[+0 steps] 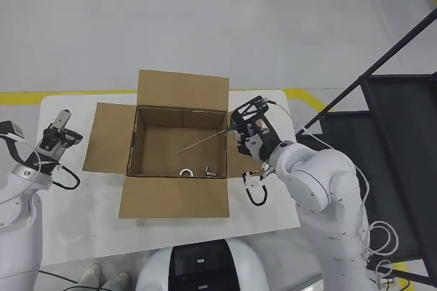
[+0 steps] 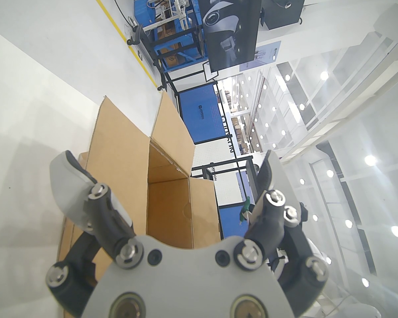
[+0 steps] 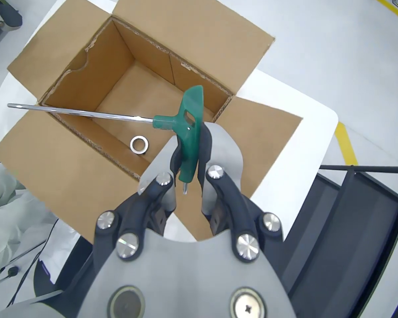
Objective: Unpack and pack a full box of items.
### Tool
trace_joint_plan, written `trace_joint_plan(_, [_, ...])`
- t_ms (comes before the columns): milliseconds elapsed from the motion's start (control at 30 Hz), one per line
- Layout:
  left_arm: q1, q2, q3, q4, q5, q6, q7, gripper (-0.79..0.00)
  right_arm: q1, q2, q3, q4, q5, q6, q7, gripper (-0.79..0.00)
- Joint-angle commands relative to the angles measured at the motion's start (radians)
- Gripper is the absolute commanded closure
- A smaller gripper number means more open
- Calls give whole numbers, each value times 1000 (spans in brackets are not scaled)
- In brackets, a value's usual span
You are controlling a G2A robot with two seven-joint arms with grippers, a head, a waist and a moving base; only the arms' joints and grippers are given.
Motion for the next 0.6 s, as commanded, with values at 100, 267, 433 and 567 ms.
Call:
trace_joint_plan(100, [0,0,0,0,0,0,0,-785,-156,15,102,-76,85,-64,-37,0])
trace_joint_plan(267, [0,0,0,0,0,0,0,-785,-220,21,143,-76,152,-112,-92,0])
trace_joint_plan(433, [0,0,0,0,0,0,0,-785,-220,21,143,-76,152,-112,-92,0])
trace_joint_plan(567, [0,0,0,0,0,0,0,-785,-220,21,143,-76,152,-112,-92,0])
